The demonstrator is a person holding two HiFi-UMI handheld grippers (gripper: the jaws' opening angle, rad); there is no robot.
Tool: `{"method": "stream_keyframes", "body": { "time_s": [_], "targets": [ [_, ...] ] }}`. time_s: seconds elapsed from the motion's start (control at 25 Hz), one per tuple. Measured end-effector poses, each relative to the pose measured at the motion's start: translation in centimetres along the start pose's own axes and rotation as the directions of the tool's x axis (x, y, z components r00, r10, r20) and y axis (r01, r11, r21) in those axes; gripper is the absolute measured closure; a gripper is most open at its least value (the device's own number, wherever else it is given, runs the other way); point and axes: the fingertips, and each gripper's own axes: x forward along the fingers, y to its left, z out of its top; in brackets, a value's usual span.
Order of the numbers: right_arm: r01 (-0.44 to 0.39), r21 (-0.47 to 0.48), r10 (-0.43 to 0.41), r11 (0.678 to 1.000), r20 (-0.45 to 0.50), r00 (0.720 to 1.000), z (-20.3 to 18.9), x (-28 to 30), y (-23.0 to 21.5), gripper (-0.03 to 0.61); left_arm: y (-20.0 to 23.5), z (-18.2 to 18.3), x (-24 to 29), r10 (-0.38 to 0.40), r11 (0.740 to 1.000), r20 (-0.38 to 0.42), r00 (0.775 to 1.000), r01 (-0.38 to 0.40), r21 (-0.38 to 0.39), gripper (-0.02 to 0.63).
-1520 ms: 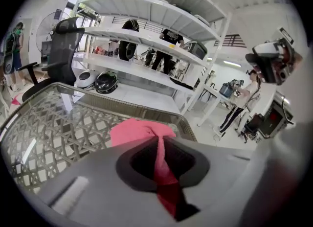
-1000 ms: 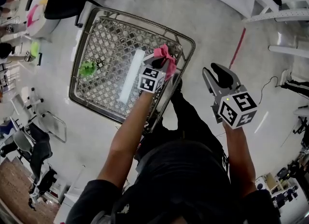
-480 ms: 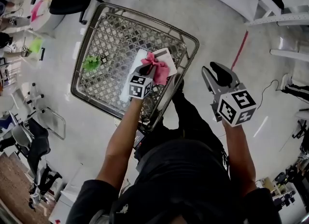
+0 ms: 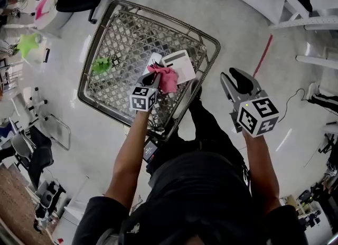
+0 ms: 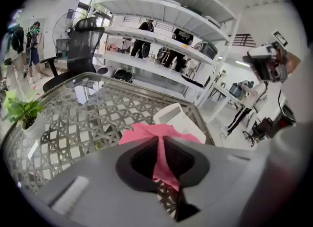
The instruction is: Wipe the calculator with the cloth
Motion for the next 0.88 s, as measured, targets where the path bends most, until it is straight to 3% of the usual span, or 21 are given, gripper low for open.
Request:
{"method": "stream_keyframes", "body": {
  "time_s": [0.48, 0.88],
  "targets": [
    [0.026, 0.026, -0.026, 0.999, -0.013, 1.0, -0.7, -0.1, -1.9, 0.462, -3.5, 1.4, 3.1, -0.068, 0.997, -0.012, 0.998, 0.069, 0.035, 0.526],
    [0.047, 0.057, -0.046, 0.997, -0.025, 0.999, -1.3, -0.3, -4.1, 0.462, -9.1, 3.2, 7.7, -0.179, 0.972, -0.078, 0.981, 0.189, 0.143, 0.526]
  ]
}}
